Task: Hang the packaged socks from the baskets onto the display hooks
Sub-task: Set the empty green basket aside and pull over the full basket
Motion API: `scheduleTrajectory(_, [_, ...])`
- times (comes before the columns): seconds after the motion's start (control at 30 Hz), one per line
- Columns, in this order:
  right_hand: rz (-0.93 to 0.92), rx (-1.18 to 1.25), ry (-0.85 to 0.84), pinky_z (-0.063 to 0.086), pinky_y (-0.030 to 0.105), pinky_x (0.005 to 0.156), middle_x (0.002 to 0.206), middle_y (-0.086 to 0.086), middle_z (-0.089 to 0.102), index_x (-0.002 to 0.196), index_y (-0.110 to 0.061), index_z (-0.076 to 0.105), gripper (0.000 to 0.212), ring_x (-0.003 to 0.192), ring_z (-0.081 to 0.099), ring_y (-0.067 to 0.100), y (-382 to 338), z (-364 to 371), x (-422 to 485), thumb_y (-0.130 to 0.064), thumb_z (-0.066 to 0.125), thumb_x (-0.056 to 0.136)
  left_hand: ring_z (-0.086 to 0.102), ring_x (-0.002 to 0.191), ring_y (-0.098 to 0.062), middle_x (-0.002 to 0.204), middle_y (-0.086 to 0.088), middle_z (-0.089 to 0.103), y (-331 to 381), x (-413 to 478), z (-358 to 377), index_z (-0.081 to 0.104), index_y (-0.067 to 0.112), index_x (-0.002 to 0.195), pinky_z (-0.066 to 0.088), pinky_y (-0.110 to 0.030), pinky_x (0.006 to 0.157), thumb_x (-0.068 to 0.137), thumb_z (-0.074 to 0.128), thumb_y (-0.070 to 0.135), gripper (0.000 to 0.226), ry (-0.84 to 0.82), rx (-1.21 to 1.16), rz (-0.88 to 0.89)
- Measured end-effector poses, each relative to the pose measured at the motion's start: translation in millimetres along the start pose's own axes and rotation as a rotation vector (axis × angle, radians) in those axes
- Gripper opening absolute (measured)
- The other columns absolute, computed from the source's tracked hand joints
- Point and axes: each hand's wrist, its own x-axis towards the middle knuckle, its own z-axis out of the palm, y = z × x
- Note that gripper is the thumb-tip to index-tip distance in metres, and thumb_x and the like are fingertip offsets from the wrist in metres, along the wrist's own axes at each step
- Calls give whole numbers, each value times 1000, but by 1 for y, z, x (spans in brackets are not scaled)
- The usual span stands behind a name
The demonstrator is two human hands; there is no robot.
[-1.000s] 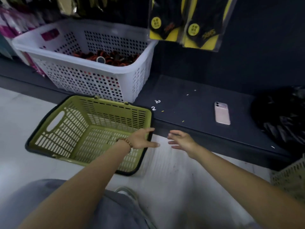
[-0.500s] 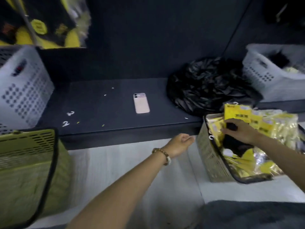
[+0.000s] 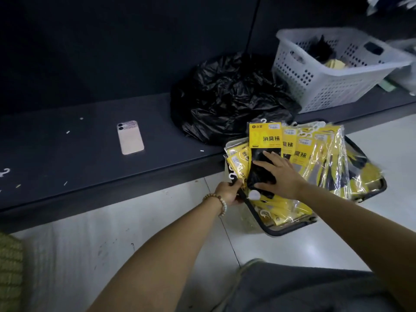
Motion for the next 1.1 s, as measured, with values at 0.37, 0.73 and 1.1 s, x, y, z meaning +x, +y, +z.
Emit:
scheduleTrajectory(0.37, [-296, -12, -69, -9, 36, 118, 160, -10, -3, 148, -42, 19, 77, 147, -9, 12, -93, 17, -1, -70, 46, 82, 64, 84, -24, 92, -16, 65, -36, -65, -109, 61, -2, 85, 55, -35, 83, 92, 54, 40, 42, 169, 80, 69])
scheduleTrajectory(0.73, [-691, 3, -9, -23, 22, 109, 161, -9, -2, 150, -36, 19, 76, 143, -16, 4, -303, 65, -8, -74, 32, 85, 60, 67, -18, 68, -6, 62, -85, -215, -313, 59, 10, 69, 46, -22, 58, 85, 41, 67, 62, 587, 559, -46])
scheduleTrajectory(1.1, [-670, 262, 14, 3, 30, 116, 157, -9, 20, 144, -31, 36, 63, 146, 9, 11, -383, 62, -23, -55, 53, 89, 58, 100, -5, 105, 7, 62, -93, -270, -358, 42, -5, 134, 43, -15, 80, 85, 63, 44, 72, 815, 388, 155])
